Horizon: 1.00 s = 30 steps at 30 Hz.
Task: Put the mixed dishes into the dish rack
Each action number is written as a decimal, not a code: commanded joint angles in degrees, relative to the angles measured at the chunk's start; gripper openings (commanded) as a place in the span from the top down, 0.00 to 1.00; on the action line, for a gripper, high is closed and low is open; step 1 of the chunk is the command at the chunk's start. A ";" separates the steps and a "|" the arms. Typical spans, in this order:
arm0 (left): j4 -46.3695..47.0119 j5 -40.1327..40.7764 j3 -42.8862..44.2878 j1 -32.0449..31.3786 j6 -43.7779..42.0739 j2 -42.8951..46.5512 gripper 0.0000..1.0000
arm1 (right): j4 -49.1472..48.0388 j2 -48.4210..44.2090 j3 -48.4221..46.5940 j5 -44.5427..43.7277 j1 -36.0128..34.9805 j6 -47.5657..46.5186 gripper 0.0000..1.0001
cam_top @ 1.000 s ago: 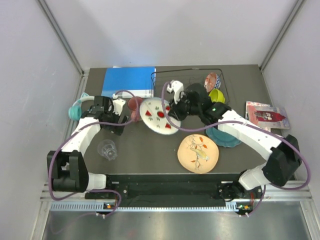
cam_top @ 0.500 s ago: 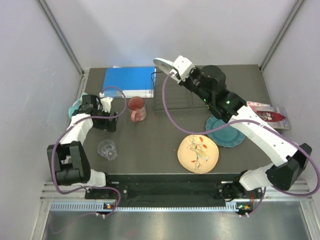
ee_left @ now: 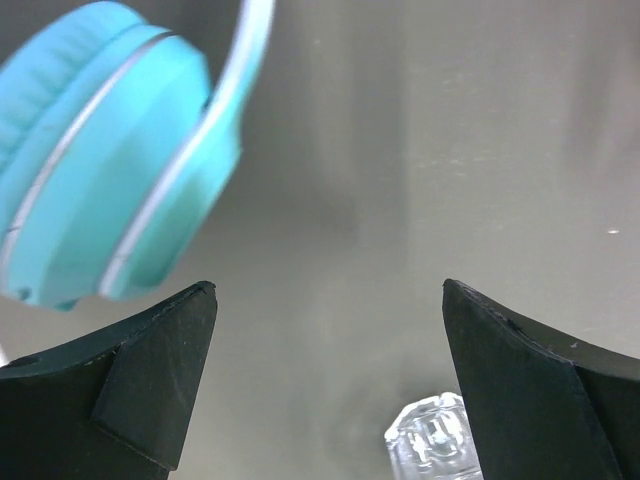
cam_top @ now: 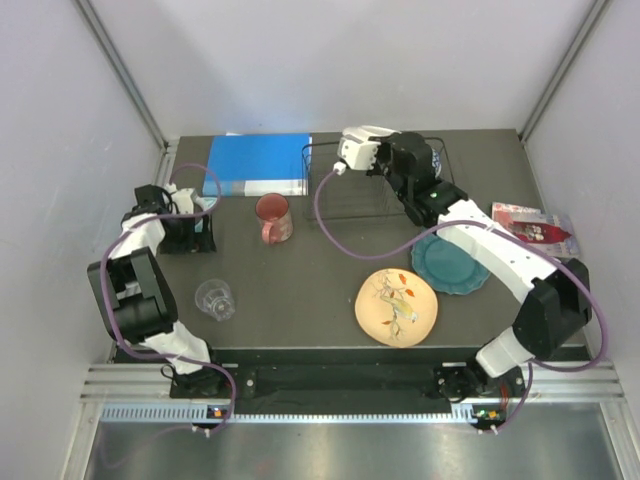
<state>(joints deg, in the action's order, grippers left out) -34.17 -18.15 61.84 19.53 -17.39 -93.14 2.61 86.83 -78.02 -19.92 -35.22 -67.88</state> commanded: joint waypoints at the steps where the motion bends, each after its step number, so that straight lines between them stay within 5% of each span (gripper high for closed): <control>1: 1.22 -4.70 2.66 -0.02 2.27 -0.46 0.01 | -6.75 0.97 -3.45 -1.17 2.96 -7.53 1.00; 30: 2.80 -6.02 5.13 0.07 6.58 -5.82 0.01 | -10.52 15.21 -2.23 6.47 10.52 -10.08 1.00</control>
<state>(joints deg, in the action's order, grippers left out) -33.54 -23.20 64.69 19.42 -11.20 -97.82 2.15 103.70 -78.00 -12.51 -26.41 -76.58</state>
